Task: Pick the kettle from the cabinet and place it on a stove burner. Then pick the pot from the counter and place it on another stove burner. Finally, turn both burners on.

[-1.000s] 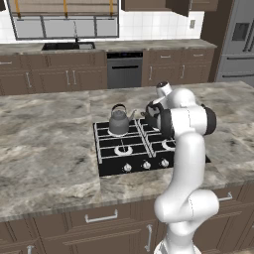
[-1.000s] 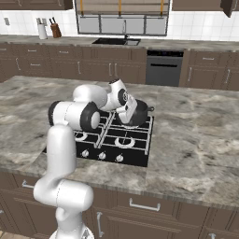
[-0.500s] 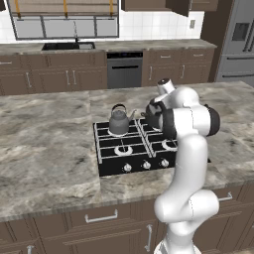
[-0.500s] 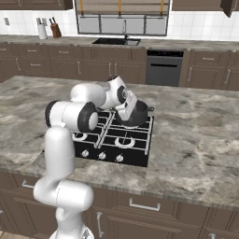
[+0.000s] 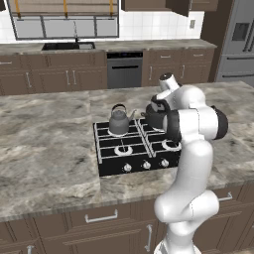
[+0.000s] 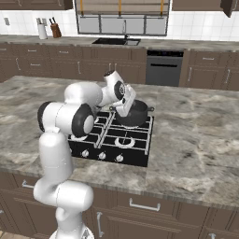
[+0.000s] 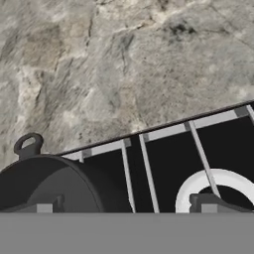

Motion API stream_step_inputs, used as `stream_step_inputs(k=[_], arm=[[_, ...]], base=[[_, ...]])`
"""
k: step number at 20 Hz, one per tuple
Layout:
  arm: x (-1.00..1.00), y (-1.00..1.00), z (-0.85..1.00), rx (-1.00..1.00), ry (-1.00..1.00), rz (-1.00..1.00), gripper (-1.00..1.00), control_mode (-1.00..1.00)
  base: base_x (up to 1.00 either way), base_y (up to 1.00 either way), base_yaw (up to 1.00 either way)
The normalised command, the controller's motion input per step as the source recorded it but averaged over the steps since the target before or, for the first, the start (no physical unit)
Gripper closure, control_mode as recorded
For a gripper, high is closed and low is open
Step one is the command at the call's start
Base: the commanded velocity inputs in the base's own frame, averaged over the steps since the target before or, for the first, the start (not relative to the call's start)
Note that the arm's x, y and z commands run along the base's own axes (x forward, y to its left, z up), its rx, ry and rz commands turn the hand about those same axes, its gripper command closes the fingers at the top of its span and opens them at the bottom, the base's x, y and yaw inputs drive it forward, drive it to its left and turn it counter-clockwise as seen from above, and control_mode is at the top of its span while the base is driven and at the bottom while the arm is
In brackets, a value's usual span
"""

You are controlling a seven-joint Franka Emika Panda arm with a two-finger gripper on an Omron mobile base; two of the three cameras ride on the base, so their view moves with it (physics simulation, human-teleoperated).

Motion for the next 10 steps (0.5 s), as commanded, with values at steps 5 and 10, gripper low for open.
stream_step_inputs(k=[5,10], arm=[[-0.35,0.12,0.4,0.0,-0.07,-0.04,-1.0,-1.0],[-0.3,0.08,0.46,0.0,-0.08,-0.1,-1.0,-1.0]], base=[[0.0,0.0,0.0],[0.0,0.0,0.0]])
